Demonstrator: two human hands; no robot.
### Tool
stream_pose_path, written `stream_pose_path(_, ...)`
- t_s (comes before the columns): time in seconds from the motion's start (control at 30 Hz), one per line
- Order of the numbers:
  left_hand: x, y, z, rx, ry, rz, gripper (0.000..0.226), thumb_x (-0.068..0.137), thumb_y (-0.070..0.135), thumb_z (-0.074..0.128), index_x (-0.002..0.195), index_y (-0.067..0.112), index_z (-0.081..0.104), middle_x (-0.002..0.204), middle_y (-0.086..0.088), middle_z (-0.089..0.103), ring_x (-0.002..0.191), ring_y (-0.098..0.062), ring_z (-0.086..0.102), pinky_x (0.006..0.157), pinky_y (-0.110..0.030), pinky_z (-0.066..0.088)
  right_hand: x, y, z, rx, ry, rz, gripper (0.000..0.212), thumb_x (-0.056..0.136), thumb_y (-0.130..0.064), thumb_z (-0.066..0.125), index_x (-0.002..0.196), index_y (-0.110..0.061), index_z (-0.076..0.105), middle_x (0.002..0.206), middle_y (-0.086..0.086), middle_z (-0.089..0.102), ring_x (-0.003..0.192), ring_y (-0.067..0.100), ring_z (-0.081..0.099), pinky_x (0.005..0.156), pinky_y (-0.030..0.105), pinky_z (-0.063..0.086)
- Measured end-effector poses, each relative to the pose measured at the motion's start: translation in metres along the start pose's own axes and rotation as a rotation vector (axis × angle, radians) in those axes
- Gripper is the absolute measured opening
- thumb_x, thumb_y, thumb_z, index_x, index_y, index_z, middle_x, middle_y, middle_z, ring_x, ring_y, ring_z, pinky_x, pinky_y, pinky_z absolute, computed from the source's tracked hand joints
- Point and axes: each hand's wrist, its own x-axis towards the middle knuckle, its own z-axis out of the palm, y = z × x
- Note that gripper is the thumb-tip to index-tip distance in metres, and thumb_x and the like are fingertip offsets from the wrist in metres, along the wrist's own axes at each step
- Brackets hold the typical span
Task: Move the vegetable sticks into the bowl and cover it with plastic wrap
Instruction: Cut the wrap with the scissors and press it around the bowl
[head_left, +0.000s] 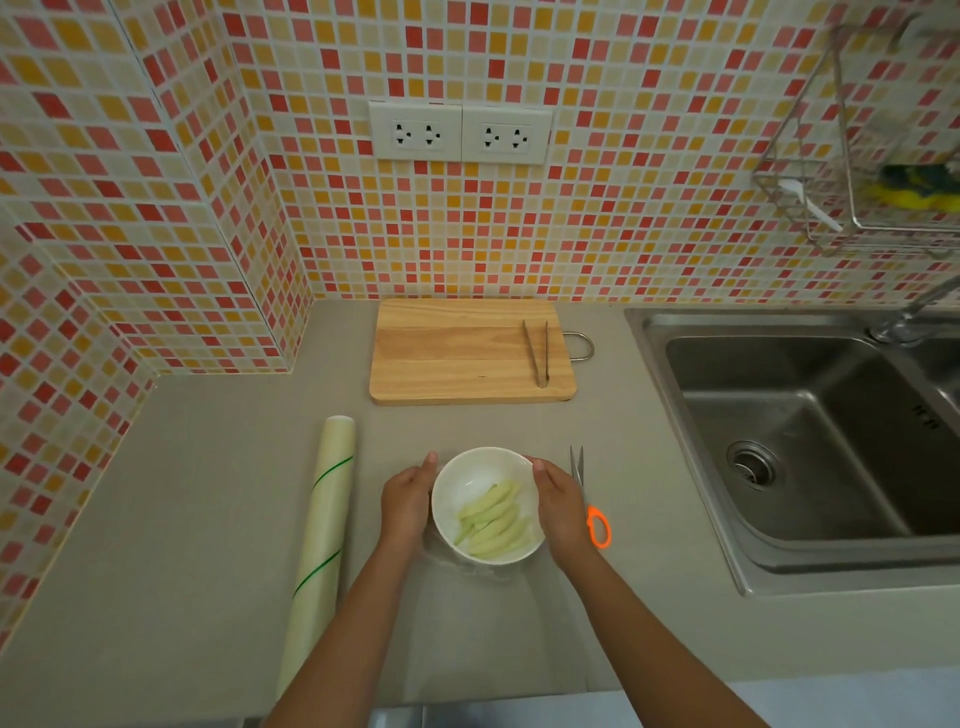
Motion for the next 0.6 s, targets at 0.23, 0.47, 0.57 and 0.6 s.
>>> stream_pose_path(0.23,0.003,-0.005,0.003,0.073,0.066,0.006,0.043,0.086,0.035,0.065,0.057,0.012,0.043,0.059,-0.006,0.047,0.055,-0.016,0.042,0.051,-0.028,0.033,0.000,0.000,0.002,-0.001,-0.001,0.005,0.030,0.100,-0.011,0.041,0.103,-0.006,0.071,0.099,0.009,0.071,0.093,0.020,0.066,0.084,0.033,0.053)
stream_pose_path(0.47,-0.003,-0.001,0.008,0.018,0.173,0.137,0.022,0.077,0.022,0.077,0.090,0.016,0.061,0.090,-0.001,0.061,0.082,-0.017,0.059,0.072,-0.025,0.047,0.000,0.000,0.002,-0.035,0.003,0.020,0.028,0.100,-0.016,0.042,0.103,-0.011,0.070,0.096,0.001,0.071,0.092,0.015,0.065,0.076,0.019,0.051)
stream_pose_path(0.57,-0.007,0.001,0.011,-0.067,0.189,0.151,0.016,0.075,0.013,0.077,0.086,0.015,0.065,0.079,-0.001,0.063,0.072,-0.013,0.059,0.065,-0.018,0.044,0.001,0.000,0.002,-0.048,0.004,0.031,0.029,0.100,-0.017,0.042,0.103,-0.012,0.070,0.097,0.002,0.071,0.095,0.017,0.065,0.083,0.027,0.051)
stream_pose_path(0.6,-0.009,0.001,0.011,-0.070,0.197,0.154,0.013,0.076,0.012,0.077,0.085,0.015,0.067,0.076,0.000,0.064,0.070,-0.011,0.059,0.064,-0.018,0.044,0.001,0.000,0.002,-0.051,0.008,0.034,0.029,0.100,-0.017,0.042,0.103,-0.012,0.070,0.098,0.003,0.072,0.096,0.018,0.065,0.085,0.030,0.051)
